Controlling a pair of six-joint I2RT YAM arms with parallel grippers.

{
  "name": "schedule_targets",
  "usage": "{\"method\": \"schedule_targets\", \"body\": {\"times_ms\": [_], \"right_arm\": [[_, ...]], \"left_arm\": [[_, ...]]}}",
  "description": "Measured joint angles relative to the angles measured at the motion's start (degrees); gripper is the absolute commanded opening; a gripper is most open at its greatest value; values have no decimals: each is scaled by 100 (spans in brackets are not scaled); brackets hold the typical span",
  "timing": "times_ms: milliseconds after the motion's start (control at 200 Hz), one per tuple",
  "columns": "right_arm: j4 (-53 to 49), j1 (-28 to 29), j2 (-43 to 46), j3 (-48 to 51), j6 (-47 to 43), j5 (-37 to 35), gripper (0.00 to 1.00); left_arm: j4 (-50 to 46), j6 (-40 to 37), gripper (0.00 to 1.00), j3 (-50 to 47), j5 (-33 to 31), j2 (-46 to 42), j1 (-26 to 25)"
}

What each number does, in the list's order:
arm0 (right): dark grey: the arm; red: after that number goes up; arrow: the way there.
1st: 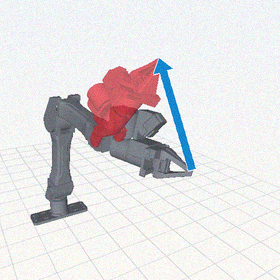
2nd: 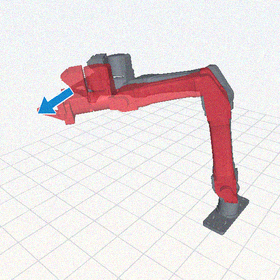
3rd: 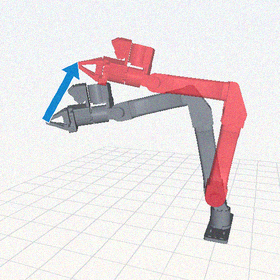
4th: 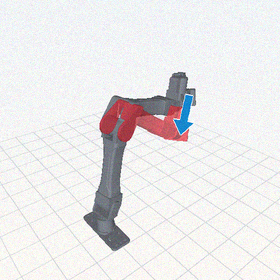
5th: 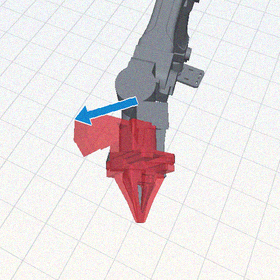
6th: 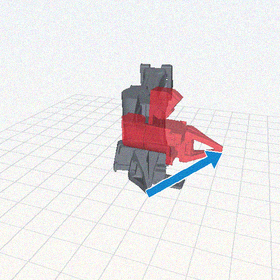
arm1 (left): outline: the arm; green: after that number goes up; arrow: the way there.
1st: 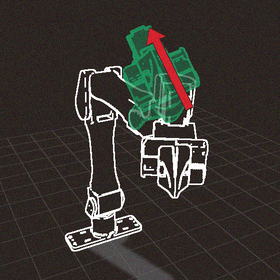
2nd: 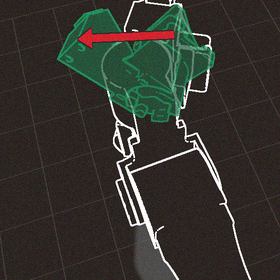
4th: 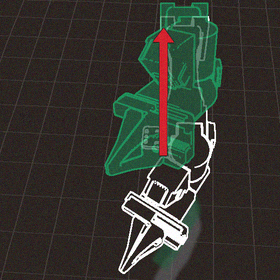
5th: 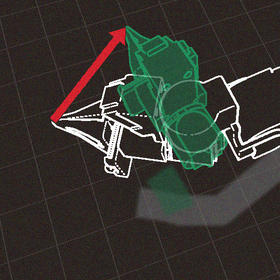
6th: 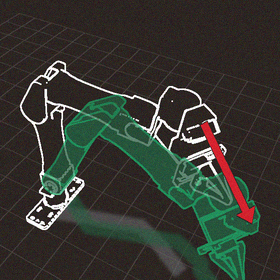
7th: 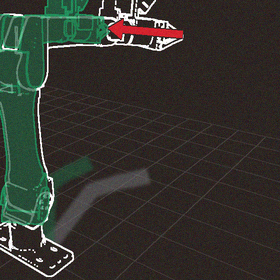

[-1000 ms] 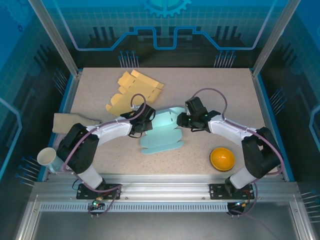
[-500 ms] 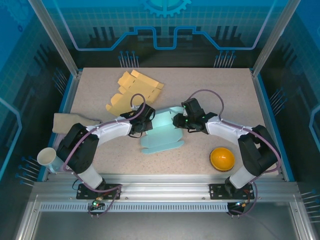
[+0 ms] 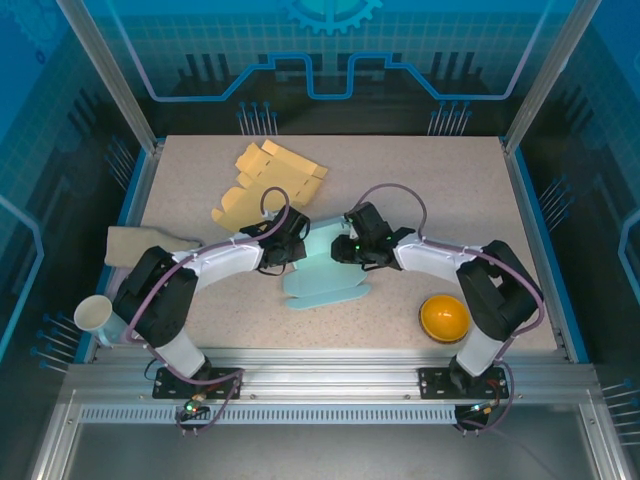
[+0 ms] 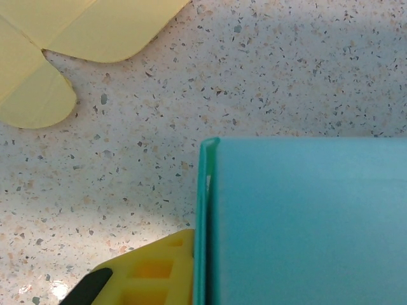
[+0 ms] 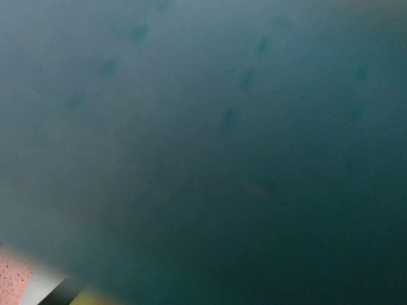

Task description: Fold the paper box

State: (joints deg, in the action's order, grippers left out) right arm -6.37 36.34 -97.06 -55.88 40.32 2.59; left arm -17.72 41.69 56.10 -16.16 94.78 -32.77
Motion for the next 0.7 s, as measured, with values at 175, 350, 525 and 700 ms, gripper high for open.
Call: {"method": "schedule_targets", "body": {"times_ms": [175,350,525,700], "right_arm": [[-247,-98,391,-2,-247,-48,31],[-905,-699,1427,-136,-1123,-61,34],[-1038,-1495,2133,-184,-2830,-175,35],[-415,-1786,2389,675,-4988,289,36]], "left_arm": [[-4,-72,14,0,-72,11,0],[2,-354,14,2,-256,22,0],[57,-796,13,-2,-297,22,0],[481,-1281,13,-269,-278,-175,0]]}}
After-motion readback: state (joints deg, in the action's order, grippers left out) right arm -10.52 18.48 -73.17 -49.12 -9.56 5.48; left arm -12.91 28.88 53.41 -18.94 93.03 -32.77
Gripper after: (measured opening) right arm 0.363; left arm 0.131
